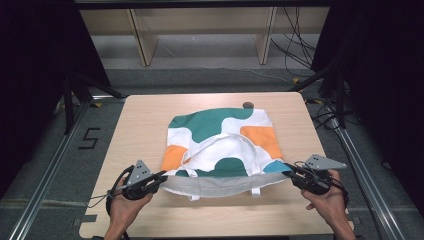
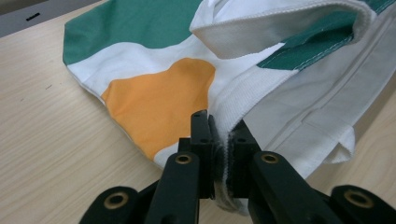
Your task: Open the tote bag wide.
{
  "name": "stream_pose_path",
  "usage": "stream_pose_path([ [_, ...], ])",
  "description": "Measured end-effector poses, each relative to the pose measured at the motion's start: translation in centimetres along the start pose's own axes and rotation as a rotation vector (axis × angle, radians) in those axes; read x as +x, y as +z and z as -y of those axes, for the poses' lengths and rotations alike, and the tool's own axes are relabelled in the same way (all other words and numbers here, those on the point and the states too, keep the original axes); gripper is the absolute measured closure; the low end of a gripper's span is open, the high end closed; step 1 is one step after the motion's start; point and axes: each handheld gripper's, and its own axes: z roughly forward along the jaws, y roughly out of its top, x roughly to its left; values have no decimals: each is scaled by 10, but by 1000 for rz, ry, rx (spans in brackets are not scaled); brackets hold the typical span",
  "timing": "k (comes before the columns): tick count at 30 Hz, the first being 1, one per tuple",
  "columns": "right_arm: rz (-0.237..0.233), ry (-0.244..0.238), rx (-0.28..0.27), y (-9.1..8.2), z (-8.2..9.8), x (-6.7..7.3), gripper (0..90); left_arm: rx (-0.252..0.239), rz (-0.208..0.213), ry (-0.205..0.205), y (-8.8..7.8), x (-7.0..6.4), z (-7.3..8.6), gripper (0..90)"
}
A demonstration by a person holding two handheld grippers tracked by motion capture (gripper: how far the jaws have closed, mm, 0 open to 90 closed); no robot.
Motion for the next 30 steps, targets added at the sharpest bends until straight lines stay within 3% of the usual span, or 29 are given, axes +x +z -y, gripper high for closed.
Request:
stream_pose_path([
  [6,-13,-6,-36,-5,-7,0,817,-27,-5,16,-7,2,-7,850],
  [7,-14,22,-33,-7,-10,3,818,-36,-1,9,-7,3,-8,850],
  [8,-15,19,-22,-8,-12,3,819,-41,-7,-6,-8,3,-9,850],
  [10,-5,-6,-49,-7,-18,1,822,-55,0,-7,-9,5,-12,852],
  [12,-14,20,-37,-10,-25,2,825,-74,-14,-4,-14,6,-20,854],
  [13,-7,-3,-62,-9,-26,1,827,-74,-14,-4,-14,6,-20,855],
  [19,-1,3,-81,-18,-42,1,834,-131,-21,-5,-27,7,-40,856],
  [20,3,-9,-120,-22,-49,0,837,-142,-29,6,-30,7,-44,858],
  [22,12,-12,-133,-24,-52,1,839,-170,-39,-9,-36,8,-53,859],
  [23,14,-35,-158,-30,-63,0,842,-181,-46,3,-39,8,-58,861],
  [26,17,-33,-191,-36,-72,0,844,-235,-49,15,-47,7,-72,863],
  [27,24,-30,-218,-43,-79,-1,845,-276,-48,48,-52,8,-81,863],
  [28,24,-30,-218,-43,-79,-1,845,-276,-48,48,-52,8,-81,864],
  [29,32,-41,-261,-51,-88,-1,846,-275,-54,43,-57,7,-85,865],
  [30,24,-34,-269,-55,-90,0,846,-308,-50,40,-63,7,-91,865],
])
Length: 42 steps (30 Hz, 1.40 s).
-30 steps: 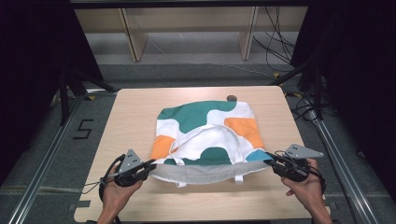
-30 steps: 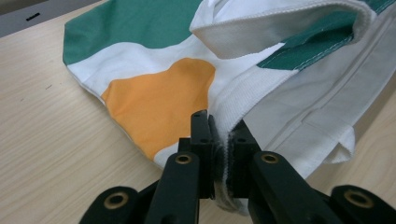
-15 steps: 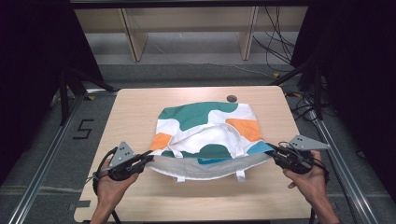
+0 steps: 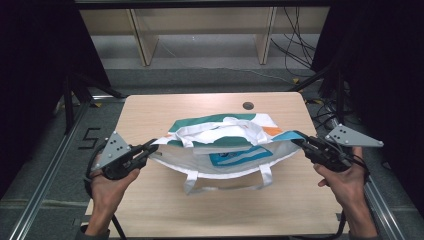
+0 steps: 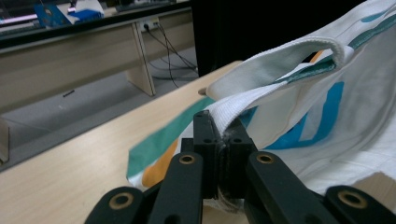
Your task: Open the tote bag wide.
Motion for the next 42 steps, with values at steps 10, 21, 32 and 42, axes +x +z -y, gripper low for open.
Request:
stream_pose_path([
  [10,-20,-45,-123,-18,-41,2,849,-117,-6,9,-26,0,-42,871],
  [21,-20,-74,-135,-19,-82,-5,850,-160,-7,-7,-25,8,-68,873],
  [32,-7,-58,-145,-23,-87,-13,850,-133,-2,-16,-4,14,-68,872],
  [42,11,11,-87,0,-59,-28,850,-107,12,-23,16,16,-43,870],
])
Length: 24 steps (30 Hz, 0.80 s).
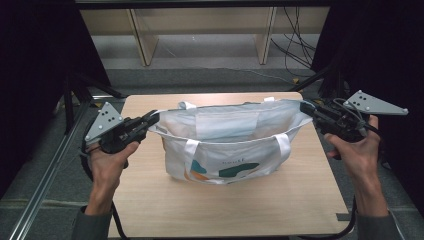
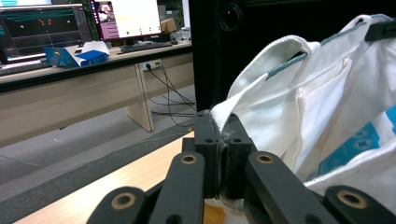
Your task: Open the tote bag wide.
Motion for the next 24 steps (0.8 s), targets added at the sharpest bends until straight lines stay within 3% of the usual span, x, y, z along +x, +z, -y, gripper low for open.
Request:
stream_pose_path([
  [1,0,0,0,0,0,0,850,0,0,0,0,0,0,870],
  [2,17,-39,1,1,4,1,849,10,-3,5,-1,-1,6,870],
  [4,15,-34,9,1,6,3,850,16,-3,3,-1,-1,10,869],
  [5,9,-57,23,1,10,4,849,22,-2,-2,-1,-1,15,868],
  [7,9,-46,38,1,12,6,849,41,0,-13,-1,-2,24,867],
  [9,12,-64,44,4,18,6,849,64,-3,9,0,-3,33,862],
  [13,7,-36,98,13,33,10,849,135,-27,35,9,1,57,859],
  [14,13,-71,86,18,37,8,848,135,-27,42,11,4,62,856],
  [15,27,-90,112,25,43,9,849,147,-25,22,14,8,69,854],
  [17,29,-67,124,30,49,8,848,149,-24,3,18,12,74,851],
  [20,16,-58,148,34,55,4,848,168,-27,17,22,12,76,850],
  [21,19,-44,148,37,60,2,848,172,-22,21,24,12,77,850],
  [22,20,4,176,38,67,0,848,183,-19,19,27,11,80,847],
  [24,22,-14,162,40,70,-3,848,192,-14,21,30,10,82,847],
])
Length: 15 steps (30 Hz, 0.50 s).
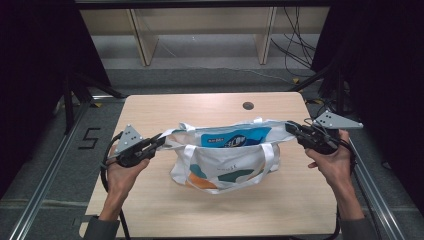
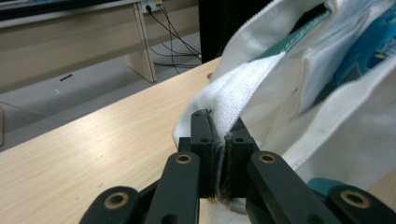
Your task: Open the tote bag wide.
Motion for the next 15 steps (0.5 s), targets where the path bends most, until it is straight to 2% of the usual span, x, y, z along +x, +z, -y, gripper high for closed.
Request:
stream_pose_path([
  [1,-7,29,25,2,5,0,847,19,5,2,5,-1,3,848],
  [5,-9,11,42,8,10,-4,847,45,12,-10,14,0,10,848],
  [6,-7,31,49,10,11,-2,848,57,18,-14,18,1,13,849],
  [7,4,9,45,12,12,-3,848,64,23,-20,21,1,14,849],
  [9,9,-5,53,15,13,-3,847,83,29,-14,28,3,19,849],
  [10,8,18,71,16,15,-1,848,96,28,-24,31,4,22,849],
  [11,17,-25,62,23,19,-3,847,112,36,-20,36,6,27,850],
  [12,17,-25,62,23,19,-3,847,112,36,-20,36,6,27,850],
  [13,10,-24,93,28,23,-1,847,135,31,-14,40,8,31,851],
  [14,10,-24,93,28,23,-1,847,141,34,-16,42,8,34,851],
  [15,16,-25,124,33,28,0,847,171,40,-37,48,10,43,851],
])
